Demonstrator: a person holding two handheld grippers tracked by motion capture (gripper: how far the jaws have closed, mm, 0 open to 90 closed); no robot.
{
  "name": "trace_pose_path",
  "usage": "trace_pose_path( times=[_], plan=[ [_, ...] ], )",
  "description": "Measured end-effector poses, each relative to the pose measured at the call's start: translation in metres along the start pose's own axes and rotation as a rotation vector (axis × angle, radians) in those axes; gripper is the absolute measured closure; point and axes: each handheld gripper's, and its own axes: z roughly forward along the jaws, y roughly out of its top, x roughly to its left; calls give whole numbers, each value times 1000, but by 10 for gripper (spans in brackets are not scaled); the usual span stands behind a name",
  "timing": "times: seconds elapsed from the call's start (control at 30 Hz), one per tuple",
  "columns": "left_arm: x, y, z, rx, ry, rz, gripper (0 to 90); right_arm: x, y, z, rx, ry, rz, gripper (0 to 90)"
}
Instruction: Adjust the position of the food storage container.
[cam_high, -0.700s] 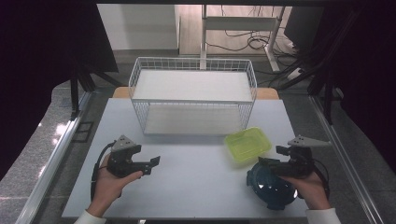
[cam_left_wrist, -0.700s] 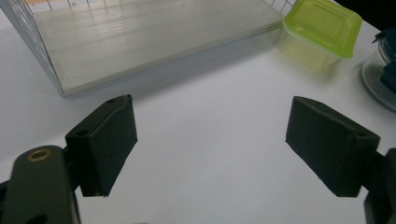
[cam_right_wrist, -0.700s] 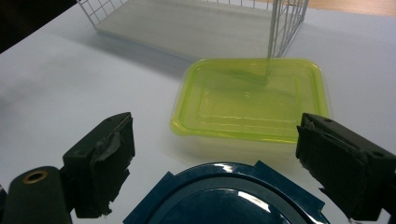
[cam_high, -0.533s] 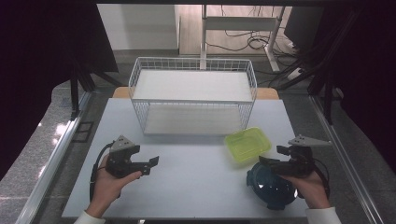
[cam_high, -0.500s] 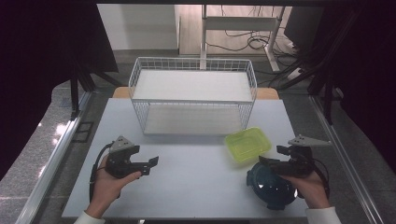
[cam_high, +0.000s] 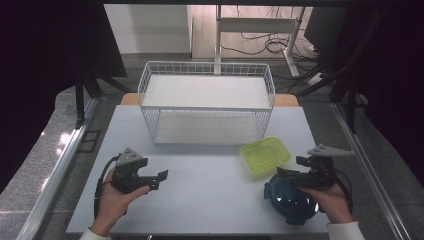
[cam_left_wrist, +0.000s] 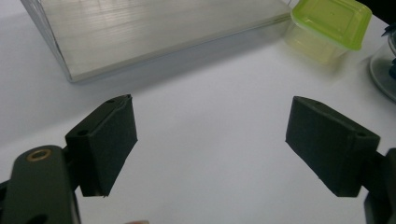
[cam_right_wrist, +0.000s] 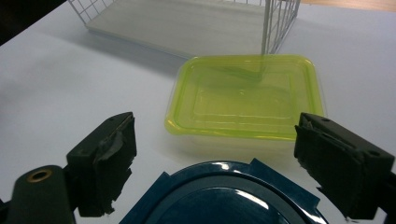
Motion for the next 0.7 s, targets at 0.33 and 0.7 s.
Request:
trace_pose_path(
  times=[0.33, 0.7],
  plan=[
    [1, 0, 3, 19, -7, -5, 165, -12, -3, -9, 4, -45, 32, 207],
    [2, -2, 4, 30, -4, -2, 166, -27, -5, -16, 24, -77, 69, 298]
  ],
)
